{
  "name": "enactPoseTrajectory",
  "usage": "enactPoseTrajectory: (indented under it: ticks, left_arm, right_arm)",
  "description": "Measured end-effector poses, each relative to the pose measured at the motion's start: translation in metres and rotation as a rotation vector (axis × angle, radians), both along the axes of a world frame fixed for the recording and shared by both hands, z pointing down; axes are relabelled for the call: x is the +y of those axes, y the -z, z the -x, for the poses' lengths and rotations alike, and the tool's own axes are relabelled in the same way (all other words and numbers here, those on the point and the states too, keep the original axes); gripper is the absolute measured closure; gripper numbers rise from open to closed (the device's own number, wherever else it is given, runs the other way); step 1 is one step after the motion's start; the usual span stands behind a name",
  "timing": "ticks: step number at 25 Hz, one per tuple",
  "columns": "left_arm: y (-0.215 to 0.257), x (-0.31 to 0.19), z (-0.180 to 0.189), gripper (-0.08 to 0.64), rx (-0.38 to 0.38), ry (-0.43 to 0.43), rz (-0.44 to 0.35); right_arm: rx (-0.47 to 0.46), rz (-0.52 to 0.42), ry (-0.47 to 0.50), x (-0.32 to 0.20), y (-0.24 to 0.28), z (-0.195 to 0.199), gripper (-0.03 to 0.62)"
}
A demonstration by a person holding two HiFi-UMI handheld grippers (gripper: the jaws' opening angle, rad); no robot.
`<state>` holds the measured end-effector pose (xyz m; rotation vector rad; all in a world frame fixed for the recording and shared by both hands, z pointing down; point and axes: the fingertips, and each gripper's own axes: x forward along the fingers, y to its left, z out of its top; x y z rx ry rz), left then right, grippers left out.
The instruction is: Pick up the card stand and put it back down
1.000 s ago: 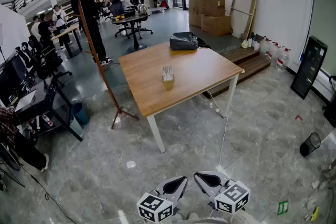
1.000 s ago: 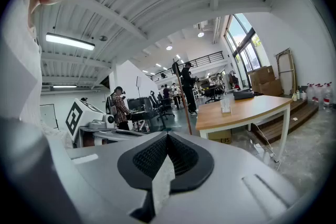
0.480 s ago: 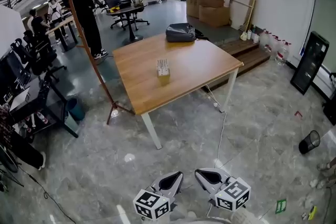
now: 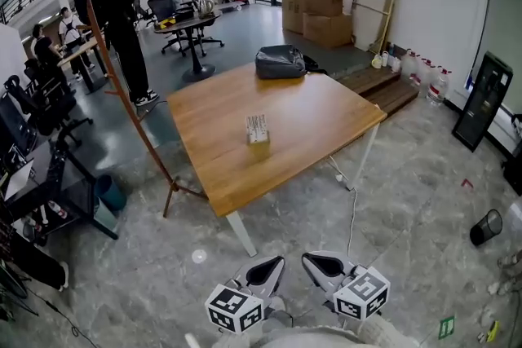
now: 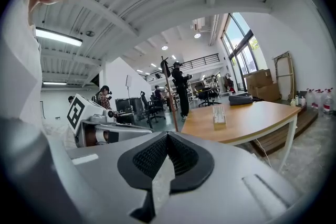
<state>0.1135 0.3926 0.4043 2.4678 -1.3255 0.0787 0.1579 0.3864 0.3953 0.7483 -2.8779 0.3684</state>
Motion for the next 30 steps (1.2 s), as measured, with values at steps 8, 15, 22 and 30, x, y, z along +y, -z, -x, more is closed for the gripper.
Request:
enactPoseTrajectory:
  ticks: [8, 15, 22, 30]
  left_arm:
    - [0.002, -0.081, 0.062, 0.552, -0.005, -0.038, -0.004]
    - [-0.010, -0.140, 0.085, 0.552, 0.015, -0.040, 0.040]
    - [-0.018, -0.214, 0.104, 0.552, 0.024, -0.027, 0.062]
    - [-0.018, -0.324, 0.127, 0.552, 0.054, 0.028, 0.073]
  right_arm:
    - [-0.004, -0.002, -0.035, -0.081, 0.004, 0.065, 0.595]
    - [0.032, 0.035, -0.036, -0.138, -0.007, 0.090, 0.595]
    - [0.034, 0.045, -0.010, -0.218, -0.012, 0.110, 0.595]
    - [0.032, 0.049, 0.025, -0.332, -0.012, 0.118, 0.595]
